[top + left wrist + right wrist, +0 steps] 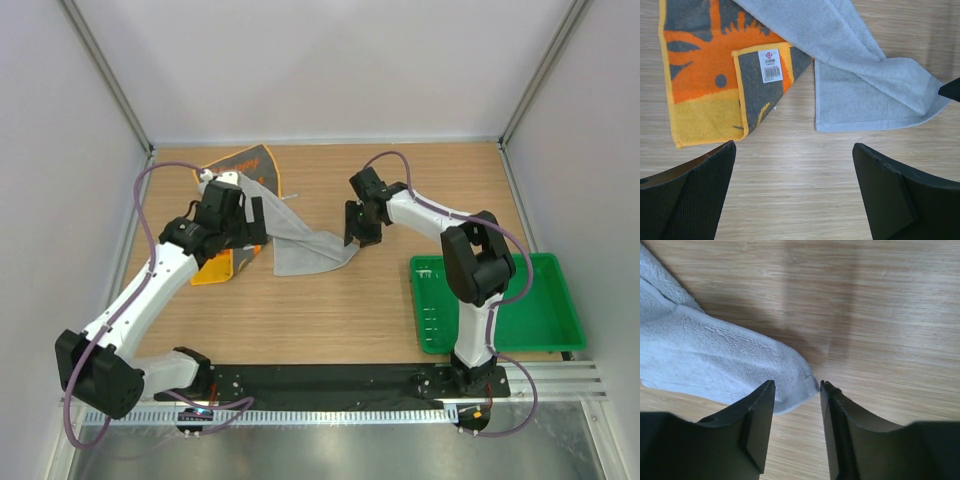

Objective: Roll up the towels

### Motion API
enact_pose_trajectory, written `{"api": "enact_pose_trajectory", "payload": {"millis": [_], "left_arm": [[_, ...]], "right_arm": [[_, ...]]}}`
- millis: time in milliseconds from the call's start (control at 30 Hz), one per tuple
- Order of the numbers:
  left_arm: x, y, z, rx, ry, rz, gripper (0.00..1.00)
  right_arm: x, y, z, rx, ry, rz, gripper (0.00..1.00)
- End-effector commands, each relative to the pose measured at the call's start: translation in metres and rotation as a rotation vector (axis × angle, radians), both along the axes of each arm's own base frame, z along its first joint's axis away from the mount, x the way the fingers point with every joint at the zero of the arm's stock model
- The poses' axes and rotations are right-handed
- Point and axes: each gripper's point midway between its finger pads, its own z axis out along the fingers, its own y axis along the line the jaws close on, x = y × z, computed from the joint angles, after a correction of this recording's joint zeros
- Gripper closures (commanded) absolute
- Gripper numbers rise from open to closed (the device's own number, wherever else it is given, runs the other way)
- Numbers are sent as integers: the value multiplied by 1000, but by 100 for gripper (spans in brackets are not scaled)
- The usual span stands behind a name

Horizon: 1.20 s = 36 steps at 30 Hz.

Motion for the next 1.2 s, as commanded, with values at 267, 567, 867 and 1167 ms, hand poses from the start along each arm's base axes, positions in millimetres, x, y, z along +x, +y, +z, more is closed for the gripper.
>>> {"api": "enact_pose_trajectory", "payload": {"millis": [267,567,867,1167], "left_arm": [[0,5,22,-27,-21,32,0],[-12,6,38,-83,-52,55,0],[-16,12,31,-71,-38,83,0],[-6,20,38,-18,-53,114,0]], "right_arm": [[0,-1,-3,8,-18,-13,55],[0,-6,-12,6,-5,-48,44],[-4,8,-5,85,2,-13,99],[-10,7,36,107,-59,37,99]]}}
